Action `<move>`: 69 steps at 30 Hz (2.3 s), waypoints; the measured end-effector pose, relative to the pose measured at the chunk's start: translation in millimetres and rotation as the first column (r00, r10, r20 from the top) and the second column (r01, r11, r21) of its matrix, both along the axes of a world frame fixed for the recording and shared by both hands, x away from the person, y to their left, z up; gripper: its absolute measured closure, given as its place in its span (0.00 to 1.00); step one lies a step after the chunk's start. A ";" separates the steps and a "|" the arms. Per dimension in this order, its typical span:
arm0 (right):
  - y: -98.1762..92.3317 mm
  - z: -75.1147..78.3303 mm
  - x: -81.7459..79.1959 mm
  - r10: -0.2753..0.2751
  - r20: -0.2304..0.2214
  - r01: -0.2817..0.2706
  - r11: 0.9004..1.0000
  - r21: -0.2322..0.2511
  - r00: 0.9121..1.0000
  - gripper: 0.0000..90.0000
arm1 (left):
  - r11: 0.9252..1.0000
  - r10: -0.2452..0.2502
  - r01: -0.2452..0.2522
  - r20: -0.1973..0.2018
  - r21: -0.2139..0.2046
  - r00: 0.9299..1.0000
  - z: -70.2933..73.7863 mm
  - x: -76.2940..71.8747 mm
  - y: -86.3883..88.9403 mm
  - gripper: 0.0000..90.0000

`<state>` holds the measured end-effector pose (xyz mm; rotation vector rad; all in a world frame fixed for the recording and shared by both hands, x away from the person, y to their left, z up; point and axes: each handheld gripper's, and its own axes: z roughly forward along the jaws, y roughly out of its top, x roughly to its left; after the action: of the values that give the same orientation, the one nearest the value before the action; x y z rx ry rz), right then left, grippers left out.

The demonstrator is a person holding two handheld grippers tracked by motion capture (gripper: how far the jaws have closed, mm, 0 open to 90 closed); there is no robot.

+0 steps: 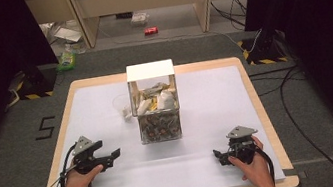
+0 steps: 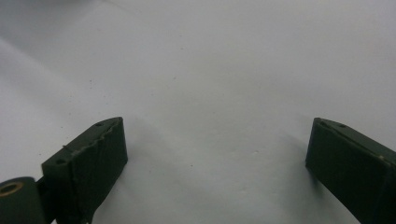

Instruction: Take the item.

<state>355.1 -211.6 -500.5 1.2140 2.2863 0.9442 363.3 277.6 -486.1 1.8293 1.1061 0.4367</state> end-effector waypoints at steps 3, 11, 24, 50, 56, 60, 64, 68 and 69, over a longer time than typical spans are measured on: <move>0.0 -0.1 0.0 0.000 0.001 0.000 1.000 0.000 1.000 0.07 | 1.000 0.001 -0.001 -0.001 0.003 1.000 -1.3 -2.5 1.3 0.17; 0.1 -0.1 0.0 -0.001 0.001 0.001 1.000 0.000 1.000 0.07 | 1.000 -0.001 0.002 -0.017 0.012 1.000 -7.1 -12.5 4.6 0.17; 0.0 -0.1 0.0 0.000 0.001 0.000 1.000 0.000 1.000 0.07 | 0.999 -0.019 0.020 -0.016 0.046 1.000 -8.8 -21.1 0.3 0.17; 0.1 -0.1 -0.2 0.001 0.004 -0.001 1.000 -0.002 1.000 0.07 | 0.993 -0.017 0.018 -0.011 0.113 1.000 -18.2 -48.4 0.4 0.17; 0.4 -0.1 -0.7 0.001 0.002 -0.001 1.000 -0.001 1.000 0.07 | 0.990 0.000 0.008 -0.055 0.140 0.999 -20.8 -52.1 1.7 0.17; 0.4 -0.1 -0.6 0.002 0.003 -0.002 1.000 -0.001 1.000 0.07 | 0.986 -0.001 0.005 -0.023 0.167 1.000 -27.4 -59.6 -0.7 0.16; 0.6 -0.1 -0.8 0.000 0.002 0.000 1.000 0.001 1.000 0.07 | 0.988 0.008 -0.006 -0.009 0.153 1.000 -29.1 -61.7 0.2 0.16; 0.4 -0.1 -0.6 0.002 0.003 -0.002 1.000 -0.001 1.000 0.07 | 0.991 0.021 -0.023 0.013 0.132 1.000 -32.4 -65.4 0.4 0.16; 0.5 -0.2 -0.6 0.001 0.003 -0.001 1.000 0.000 1.000 0.07 | 0.991 0.021 -0.022 0.013 0.131 1.000 -32.5 -65.3 0.4 0.16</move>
<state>354.4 -211.1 -500.7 1.2112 2.2842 0.9462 298.0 278.1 -518.6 1.9280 1.1130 0.5430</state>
